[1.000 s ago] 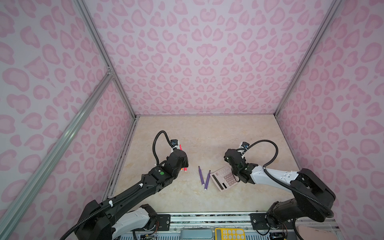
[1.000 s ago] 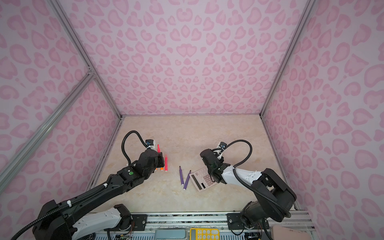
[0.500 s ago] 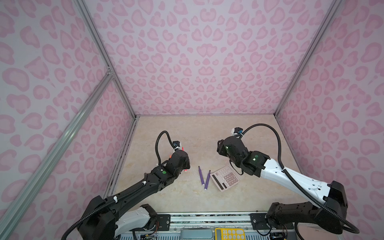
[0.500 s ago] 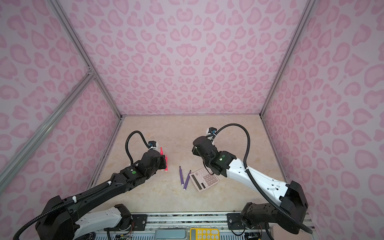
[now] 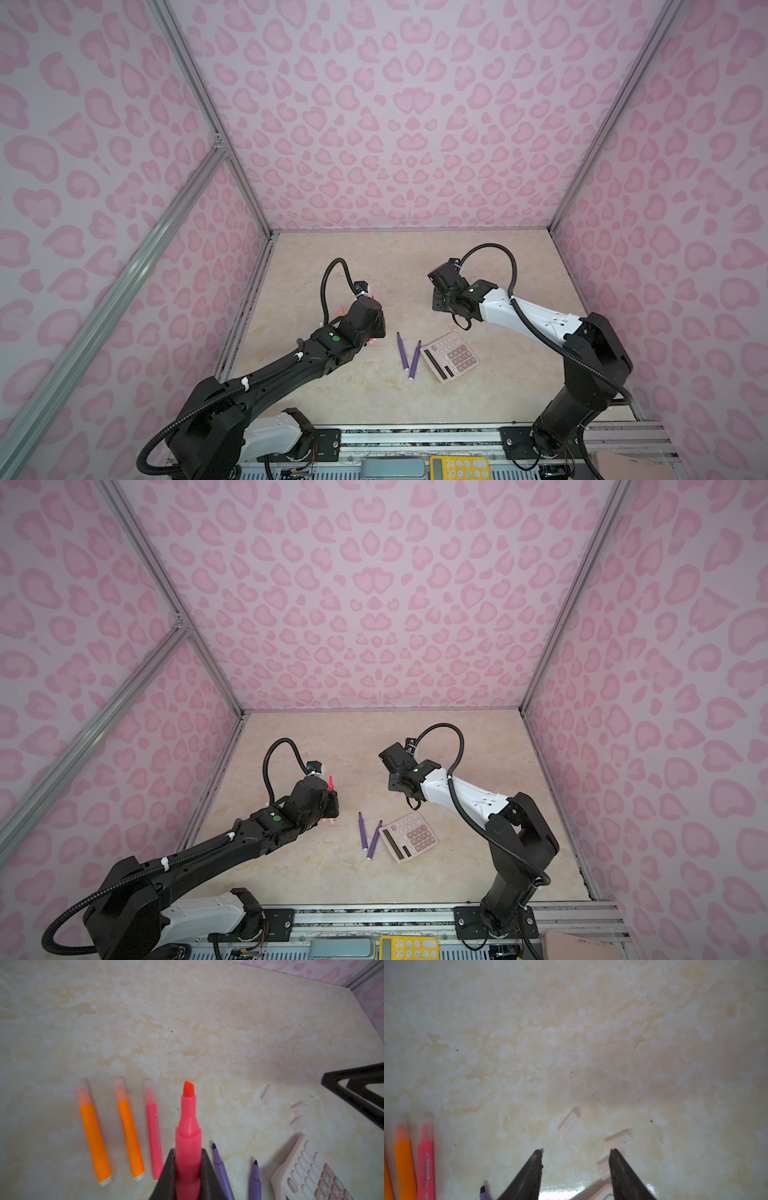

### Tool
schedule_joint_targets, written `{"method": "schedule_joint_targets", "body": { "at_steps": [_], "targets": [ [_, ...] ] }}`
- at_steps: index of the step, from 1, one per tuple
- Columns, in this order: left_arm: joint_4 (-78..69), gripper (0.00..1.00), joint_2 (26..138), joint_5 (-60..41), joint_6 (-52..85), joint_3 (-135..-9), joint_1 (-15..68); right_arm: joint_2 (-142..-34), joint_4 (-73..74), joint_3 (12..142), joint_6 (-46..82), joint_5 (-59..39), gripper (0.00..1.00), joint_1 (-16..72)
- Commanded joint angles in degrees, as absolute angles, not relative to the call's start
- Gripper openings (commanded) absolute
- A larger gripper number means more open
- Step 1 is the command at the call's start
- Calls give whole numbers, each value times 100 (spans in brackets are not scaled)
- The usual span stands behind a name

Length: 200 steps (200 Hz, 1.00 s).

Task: Insert the pens into the pen caps
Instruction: 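Move the right gripper to the translucent caps and grasp one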

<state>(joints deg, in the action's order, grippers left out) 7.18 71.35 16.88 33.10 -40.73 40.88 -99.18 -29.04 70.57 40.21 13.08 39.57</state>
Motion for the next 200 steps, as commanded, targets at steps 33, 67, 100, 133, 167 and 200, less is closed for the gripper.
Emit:
{"method": "schedule_joint_targets", "body": {
  "at_steps": [33,67,100,133,167,200],
  "targets": [
    [584,3,7452,1163,3109,-4345,4096,-10923,-3092,7557,3870,853,47,4025],
    [562,3,7488,1069,3011,-4371,4133,-11057,-3146,7611,3898,1003,46,4025],
    [536,3,7540,908,2977,-4412,4151,-11176,-3072,7563,3951,1011,47,3949],
    [534,3,7594,844,2966,-4439,4153,-11369,-3076,7619,3960,1018,48,3863],
    [527,3,7673,730,2958,-4470,4163,-11469,-2988,7651,3951,744,48,3767],
    [482,3,7704,671,2927,-4467,4165,-11552,-3012,7729,3877,629,44,3762]
  ]
}}
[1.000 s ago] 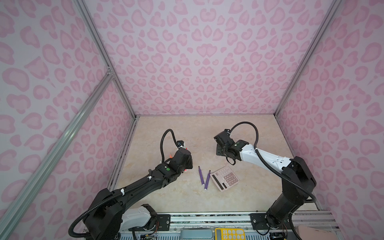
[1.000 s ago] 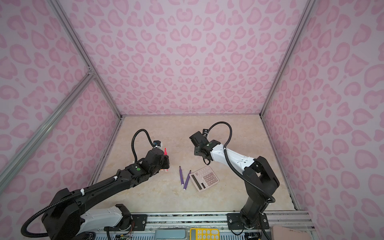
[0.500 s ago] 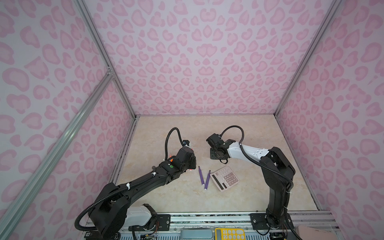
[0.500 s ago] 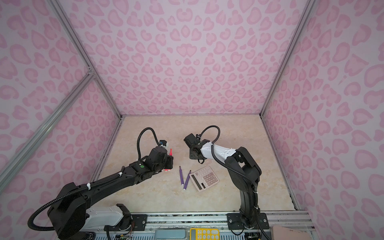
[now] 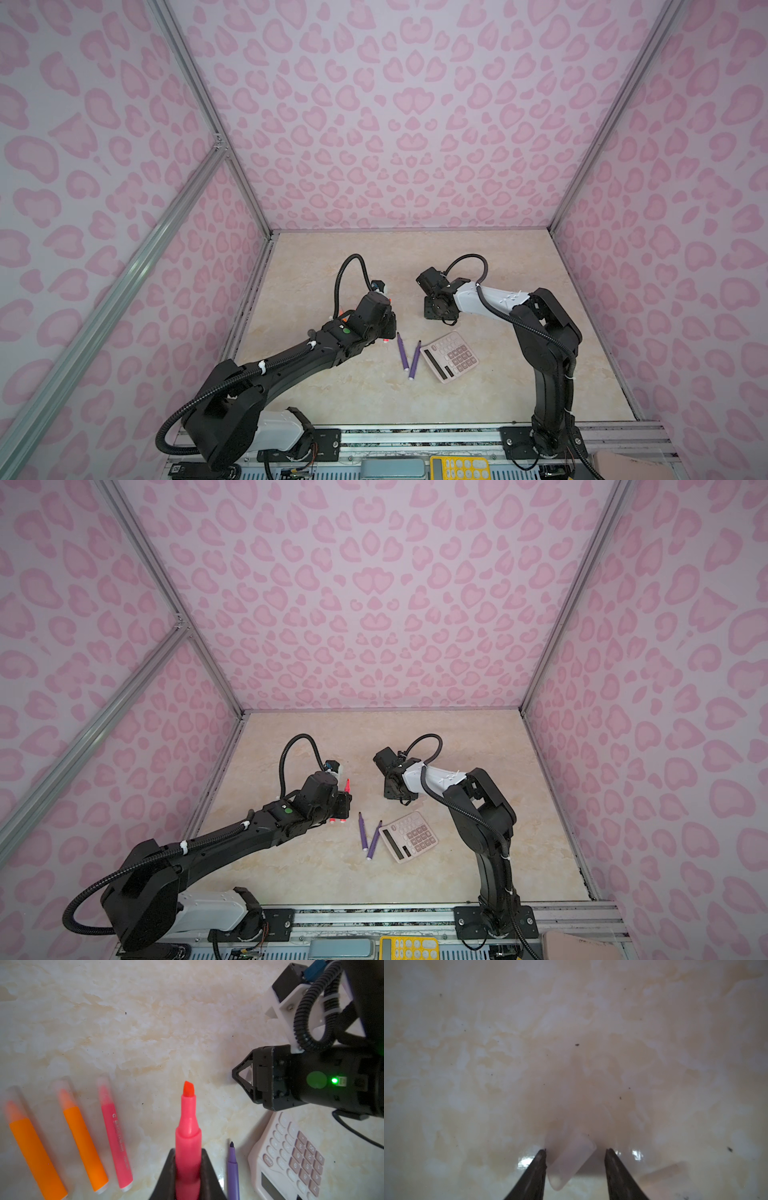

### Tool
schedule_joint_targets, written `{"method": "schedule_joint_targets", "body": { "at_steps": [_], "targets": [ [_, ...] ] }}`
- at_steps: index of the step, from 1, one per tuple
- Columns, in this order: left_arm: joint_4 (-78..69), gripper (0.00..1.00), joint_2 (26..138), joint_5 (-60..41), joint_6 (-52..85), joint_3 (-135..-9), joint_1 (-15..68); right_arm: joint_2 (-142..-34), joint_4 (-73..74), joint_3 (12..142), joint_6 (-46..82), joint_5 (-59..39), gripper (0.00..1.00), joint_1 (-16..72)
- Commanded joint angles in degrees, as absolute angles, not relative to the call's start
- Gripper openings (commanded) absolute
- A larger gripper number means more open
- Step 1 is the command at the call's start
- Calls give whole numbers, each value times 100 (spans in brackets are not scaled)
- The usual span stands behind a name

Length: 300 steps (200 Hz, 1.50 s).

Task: Insert the pens into the pen caps
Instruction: 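Move the right gripper to the translucent caps and grasp one, then lift the cap with the right gripper and bring it above the marker tip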

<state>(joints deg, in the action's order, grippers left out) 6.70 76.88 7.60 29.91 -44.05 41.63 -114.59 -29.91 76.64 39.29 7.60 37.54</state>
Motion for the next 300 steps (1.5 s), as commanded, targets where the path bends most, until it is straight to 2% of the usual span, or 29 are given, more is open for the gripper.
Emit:
{"method": "schedule_joint_targets", "body": {
  "at_steps": [1,40,84,130,183,206,248,268,289,300],
  "targets": [
    [474,3,7706,674,2931,-4466,4166,-11555,-3013,7732,3872,626,44,3766],
    [420,3,7664,564,2893,-4447,4163,-11636,-3102,7805,3859,598,37,3764],
    [303,3,7716,360,2863,-4438,4165,-11801,-3226,7951,3830,686,33,3749],
    [280,3,7752,299,2863,-4447,4166,-11832,-3217,7915,3858,648,23,3753],
    [144,3,7735,7,2789,-4434,4166,-11708,-3138,7779,3922,694,21,3801],
    [-34,3,7697,-274,2726,-4369,4167,-11595,-3092,7704,3937,766,16,3782],
    [-444,3,7732,-1252,2559,-4379,4321,-10894,-2878,7280,3943,478,10,3771],
    [-650,3,7660,-1309,2626,-4281,4423,-10140,-2813,6869,3864,263,8,3674],
    [-1475,3,7533,-1250,3125,-4041,4466,-9229,-2353,6200,3903,96,7,3431],
    [-1587,3,7578,-1067,3500,-4169,4474,-8882,-2053,5916,3978,-314,1,3218]
  ]
}}
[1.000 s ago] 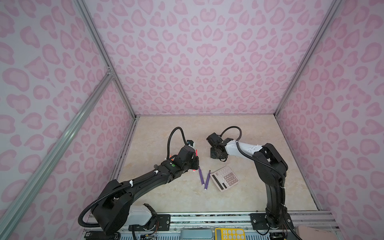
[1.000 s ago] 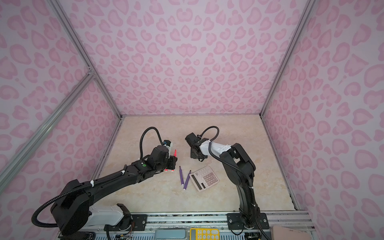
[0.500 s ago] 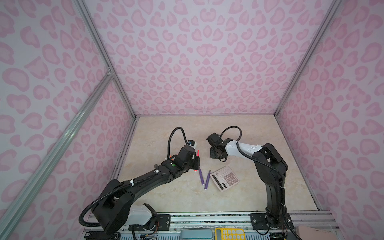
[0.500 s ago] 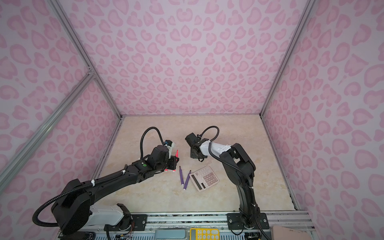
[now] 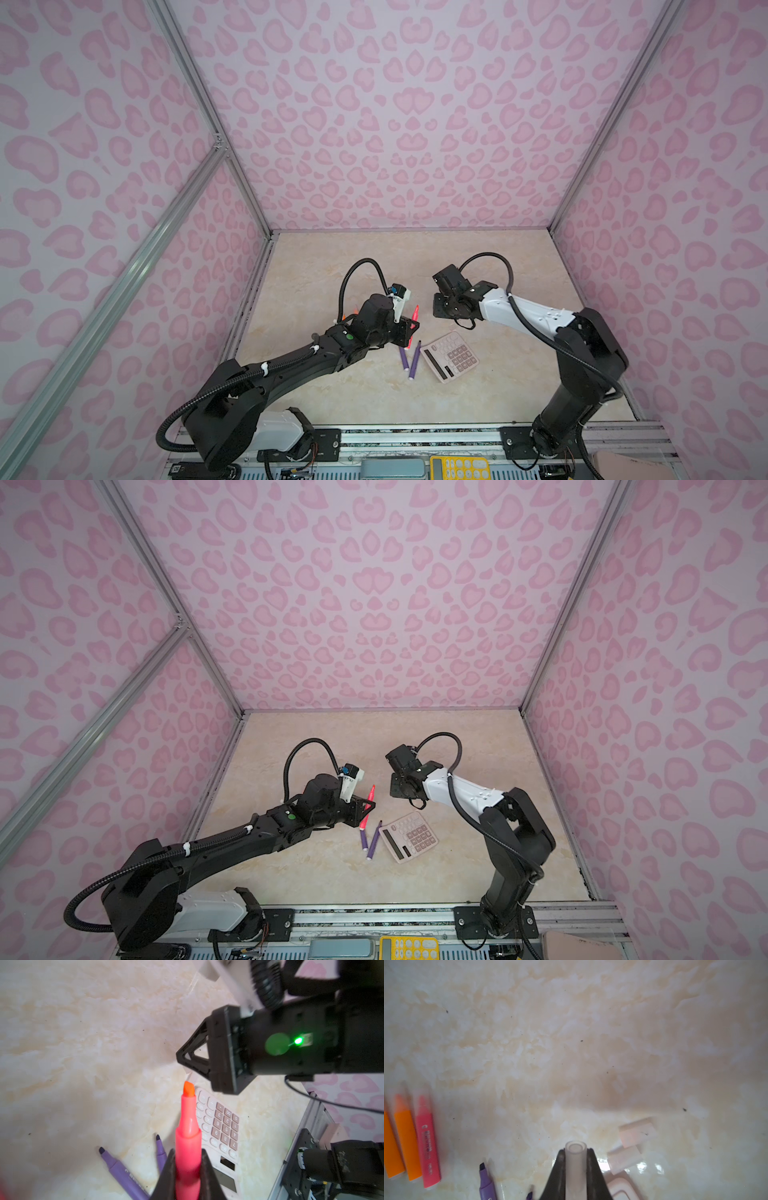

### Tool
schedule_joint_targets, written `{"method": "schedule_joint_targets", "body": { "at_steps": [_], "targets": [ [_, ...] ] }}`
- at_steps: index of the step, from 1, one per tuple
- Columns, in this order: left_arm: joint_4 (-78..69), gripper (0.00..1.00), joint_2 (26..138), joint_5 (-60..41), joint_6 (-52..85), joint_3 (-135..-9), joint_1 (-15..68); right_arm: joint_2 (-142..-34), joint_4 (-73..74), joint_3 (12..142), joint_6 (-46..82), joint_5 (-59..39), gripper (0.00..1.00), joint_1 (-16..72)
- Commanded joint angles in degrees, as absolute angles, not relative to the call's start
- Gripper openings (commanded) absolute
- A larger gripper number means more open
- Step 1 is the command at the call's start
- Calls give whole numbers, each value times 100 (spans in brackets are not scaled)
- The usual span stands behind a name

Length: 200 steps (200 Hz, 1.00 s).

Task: Insert the pens into the pen caps
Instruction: 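Lift the cap with the right gripper and bring it above the marker tip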

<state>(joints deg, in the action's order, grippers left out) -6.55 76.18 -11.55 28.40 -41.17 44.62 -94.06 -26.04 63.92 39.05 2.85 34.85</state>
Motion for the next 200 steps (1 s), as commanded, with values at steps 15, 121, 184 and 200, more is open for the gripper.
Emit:
{"method": "schedule_joint_targets", "body": {
  "at_steps": [15,121,184,200],
  "targets": [
    [-1615,3,7764,-839,4080,-4381,4477,-8459,-1630,5527,4026,-569,0,3006],
    [-2760,3,9054,-2475,3161,-4722,4922,-6191,1028,3547,4406,-1408,0,2136],
    [-2810,3,9364,-2769,3321,-4928,5012,-6086,1481,3461,4390,-1878,0,2211],
    [-2771,3,9404,-2789,3314,-4969,5028,-6148,1521,3499,4383,-1932,0,2298]
  ]
}}
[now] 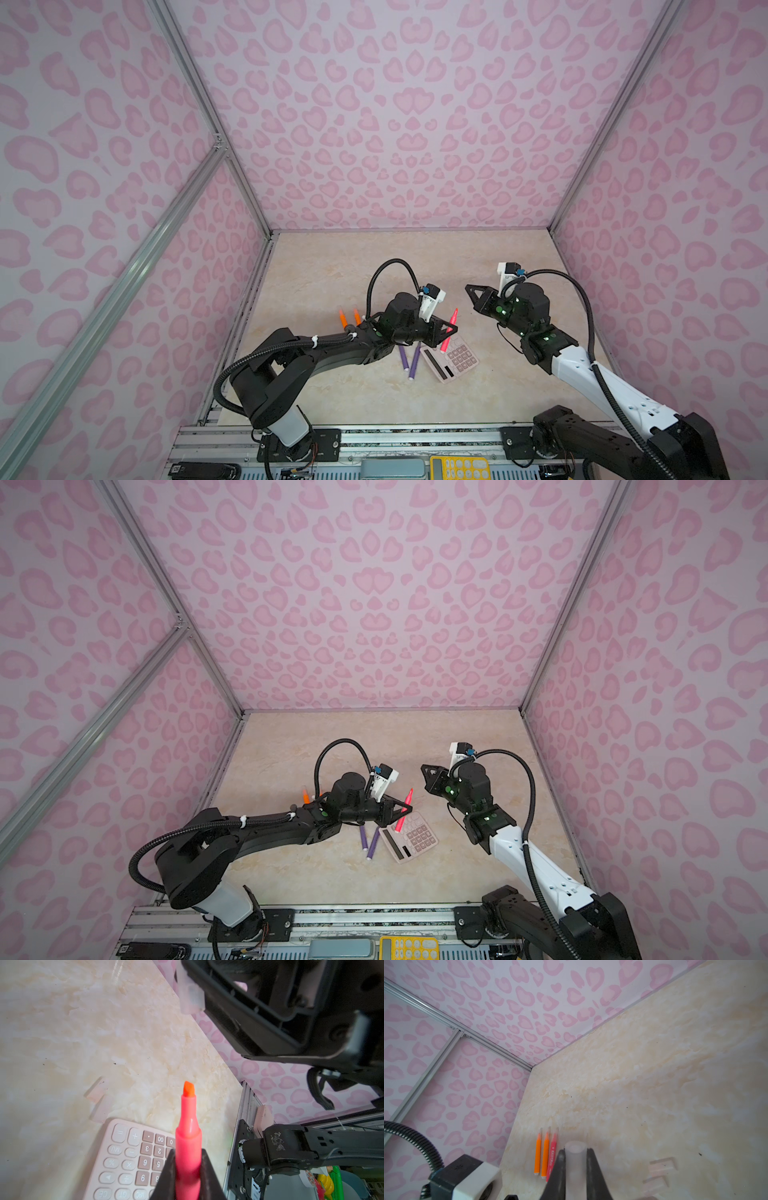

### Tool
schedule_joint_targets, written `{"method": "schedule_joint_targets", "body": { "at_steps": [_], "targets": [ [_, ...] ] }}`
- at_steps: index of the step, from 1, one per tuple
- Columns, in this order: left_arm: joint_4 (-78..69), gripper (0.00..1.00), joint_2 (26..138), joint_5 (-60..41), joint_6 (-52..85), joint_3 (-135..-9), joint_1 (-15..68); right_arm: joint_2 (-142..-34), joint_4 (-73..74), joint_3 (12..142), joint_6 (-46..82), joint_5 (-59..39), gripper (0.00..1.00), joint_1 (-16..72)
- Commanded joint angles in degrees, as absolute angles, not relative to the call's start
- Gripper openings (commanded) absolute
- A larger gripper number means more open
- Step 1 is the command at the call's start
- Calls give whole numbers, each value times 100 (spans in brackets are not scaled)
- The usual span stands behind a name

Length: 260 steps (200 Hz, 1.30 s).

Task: Insert the pens into the pen caps
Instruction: 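Lift the cap with the right gripper and bring it above the marker tip, then push the cap onto the pink marker tip with the right while the left holds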

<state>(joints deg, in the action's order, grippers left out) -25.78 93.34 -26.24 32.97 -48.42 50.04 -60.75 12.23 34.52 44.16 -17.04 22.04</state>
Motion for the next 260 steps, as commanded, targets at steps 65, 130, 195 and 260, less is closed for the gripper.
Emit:
{"method": "schedule_joint_targets", "body": {
  "at_steps": [65,130,195,260],
  "targets": [
    [-2618,3,9406,-2574,3332,-4993,5028,-6345,1684,3498,4381,-1910,0,2671],
    [-2419,3,9221,-2170,3250,-4922,5022,-6464,1523,3516,4346,-1609,0,2859],
    [-2297,3,9163,-1959,3208,-4913,5024,-6565,1203,3639,4314,-1380,0,2887],
    [-2145,3,9088,-1716,3155,-4913,5019,-6554,1194,3651,4219,-1279,0,3017]
  ]
}}
